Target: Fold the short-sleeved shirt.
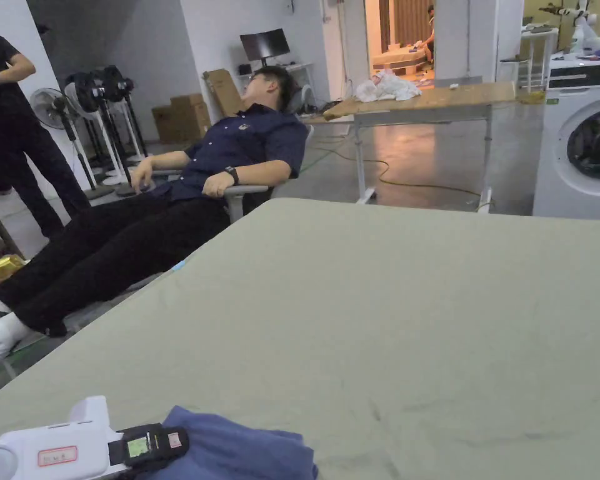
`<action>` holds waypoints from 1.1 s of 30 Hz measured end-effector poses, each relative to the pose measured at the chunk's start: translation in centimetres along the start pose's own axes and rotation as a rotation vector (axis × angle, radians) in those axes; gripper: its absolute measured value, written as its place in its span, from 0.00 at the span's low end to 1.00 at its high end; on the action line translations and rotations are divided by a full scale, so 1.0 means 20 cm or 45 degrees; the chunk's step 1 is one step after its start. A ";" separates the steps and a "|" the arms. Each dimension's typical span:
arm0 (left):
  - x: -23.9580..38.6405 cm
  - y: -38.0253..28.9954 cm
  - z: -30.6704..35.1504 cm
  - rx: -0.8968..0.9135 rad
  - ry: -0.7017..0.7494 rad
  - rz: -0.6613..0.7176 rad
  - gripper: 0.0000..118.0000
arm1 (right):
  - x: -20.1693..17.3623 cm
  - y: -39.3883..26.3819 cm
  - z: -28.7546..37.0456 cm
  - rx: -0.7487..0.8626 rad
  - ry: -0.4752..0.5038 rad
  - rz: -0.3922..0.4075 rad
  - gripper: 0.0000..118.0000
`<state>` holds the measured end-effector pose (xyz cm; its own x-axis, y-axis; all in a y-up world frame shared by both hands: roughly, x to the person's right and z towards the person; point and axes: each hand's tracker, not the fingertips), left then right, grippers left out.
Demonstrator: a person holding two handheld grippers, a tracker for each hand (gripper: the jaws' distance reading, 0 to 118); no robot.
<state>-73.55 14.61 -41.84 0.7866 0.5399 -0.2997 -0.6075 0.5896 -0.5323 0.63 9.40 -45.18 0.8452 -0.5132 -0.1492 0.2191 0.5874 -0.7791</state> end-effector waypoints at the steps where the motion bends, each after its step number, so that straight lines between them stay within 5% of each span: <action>1: 0.01 -0.01 -0.02 0.004 0.026 -0.025 0.32 | -0.01 0.00 0.00 0.003 -0.007 0.003 0.00; 4: 0.06 0.01 -0.01 0.136 0.449 -0.196 0.60 | -0.03 0.01 0.03 0.022 -0.004 0.029 0.00; 6: 0.14 0.04 0.06 0.219 0.539 -0.256 0.62 | -0.04 0.03 0.06 0.043 0.015 0.059 0.00; 13: 0.68 0.01 0.34 0.514 0.326 -0.631 0.62 | -0.14 0.17 0.16 0.248 -0.031 0.264 0.00; 19: 1.09 -0.16 0.46 0.700 0.036 -0.688 0.62 | -0.35 0.27 0.35 0.552 -0.077 0.491 0.00; 25: 1.34 -0.35 0.44 0.855 -0.026 -0.885 0.61 | -0.42 0.36 0.49 0.691 -0.109 0.531 0.00; 27: 1.40 -0.44 0.42 0.853 -0.035 -0.949 0.52 | -0.42 0.37 0.53 0.730 -0.127 0.524 0.00; 33: 1.49 -0.59 0.36 0.802 -0.026 -0.976 0.07 | -0.40 0.34 0.59 0.781 -0.171 0.505 0.00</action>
<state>-43.72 28.09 -38.69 0.9929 -0.1144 -0.0332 0.1125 0.9920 -0.0566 1.11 25.01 -42.09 0.9611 -0.1321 -0.2424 0.0847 0.9768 -0.1965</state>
